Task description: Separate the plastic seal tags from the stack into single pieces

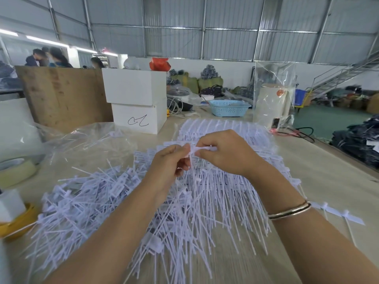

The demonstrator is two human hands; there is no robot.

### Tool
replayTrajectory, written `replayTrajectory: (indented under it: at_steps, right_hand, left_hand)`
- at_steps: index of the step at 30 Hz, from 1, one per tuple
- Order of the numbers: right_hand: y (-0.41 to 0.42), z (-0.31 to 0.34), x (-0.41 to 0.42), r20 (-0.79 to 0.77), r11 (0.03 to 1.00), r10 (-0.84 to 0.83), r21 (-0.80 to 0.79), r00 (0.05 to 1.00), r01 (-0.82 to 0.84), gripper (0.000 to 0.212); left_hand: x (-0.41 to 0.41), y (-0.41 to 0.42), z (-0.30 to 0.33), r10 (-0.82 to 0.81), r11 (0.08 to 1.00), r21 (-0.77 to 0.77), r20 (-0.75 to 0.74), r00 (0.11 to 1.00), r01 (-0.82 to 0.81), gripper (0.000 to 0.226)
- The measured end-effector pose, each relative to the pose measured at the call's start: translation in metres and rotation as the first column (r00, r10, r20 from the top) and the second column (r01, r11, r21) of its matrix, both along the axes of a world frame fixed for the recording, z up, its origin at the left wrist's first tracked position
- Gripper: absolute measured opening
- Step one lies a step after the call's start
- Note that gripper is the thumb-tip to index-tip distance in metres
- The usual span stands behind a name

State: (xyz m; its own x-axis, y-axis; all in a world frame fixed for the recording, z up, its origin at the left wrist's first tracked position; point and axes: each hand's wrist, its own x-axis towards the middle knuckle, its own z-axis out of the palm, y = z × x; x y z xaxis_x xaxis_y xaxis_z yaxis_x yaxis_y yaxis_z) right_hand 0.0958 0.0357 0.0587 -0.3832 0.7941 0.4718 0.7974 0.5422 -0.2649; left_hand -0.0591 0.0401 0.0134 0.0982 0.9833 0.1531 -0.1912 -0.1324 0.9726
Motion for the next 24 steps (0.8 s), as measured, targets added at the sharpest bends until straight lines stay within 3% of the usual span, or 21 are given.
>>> replayTrajectory:
  at_steps: [3, 6, 9, 14, 16, 19, 22, 24]
  right_hand:
    - [0.002, -0.004, -0.004, 0.034, 0.993, -0.031, 0.116, 0.999, 0.027, 0.016]
    - [0.001, -0.004, -0.003, 0.019, 0.992, -0.012, 0.126, 1.000, 0.009, 0.017]
    - [0.001, -0.005, -0.005, 0.023, 0.992, -0.018, 0.124, 1.000, 0.015, 0.018]
    - [0.000, 0.001, 0.004, -0.097, 0.996, 0.003, 0.088, 0.995, 0.005, 0.016]
    - [0.001, 0.004, 0.011, -0.145, 0.998, -0.017, 0.051, 0.989, 0.024, 0.015]
    - [0.003, 0.005, 0.014, -0.139, 0.999, -0.040, 0.007, 0.989, 0.042, 0.016]
    - [0.002, 0.006, 0.014, -0.160, 0.998, -0.046, 0.027, 0.986, 0.051, 0.033]
    - [0.001, 0.009, 0.016, -0.221, 0.997, -0.036, 0.064, 0.975, 0.051, 0.039]
  left_hand:
    - [0.004, -0.002, 0.003, -0.015, 0.986, -0.158, 0.179, 0.984, 0.044, 0.023]
    - [0.005, -0.003, 0.006, 0.044, 0.994, -0.107, 0.122, 0.992, -0.031, 0.025]
    - [0.015, -0.008, 0.005, 0.088, 0.991, -0.117, 0.230, 0.969, -0.063, 0.025]
    - [0.009, -0.005, 0.005, 0.158, 0.966, -0.257, 0.580, 0.799, -0.005, 0.020]
    - [-0.005, 0.001, 0.004, 0.191, 0.971, -0.223, 0.489, 0.851, -0.090, 0.018]
    - [-0.017, 0.009, -0.006, 0.282, 0.959, -0.039, 0.126, 0.951, -0.279, 0.009]
    - [-0.022, 0.014, -0.015, 0.399, 0.905, 0.200, -0.091, 0.913, -0.375, 0.009]
    - [-0.024, 0.015, -0.023, 0.475, 0.858, 0.349, -0.258, 0.841, -0.377, 0.011]
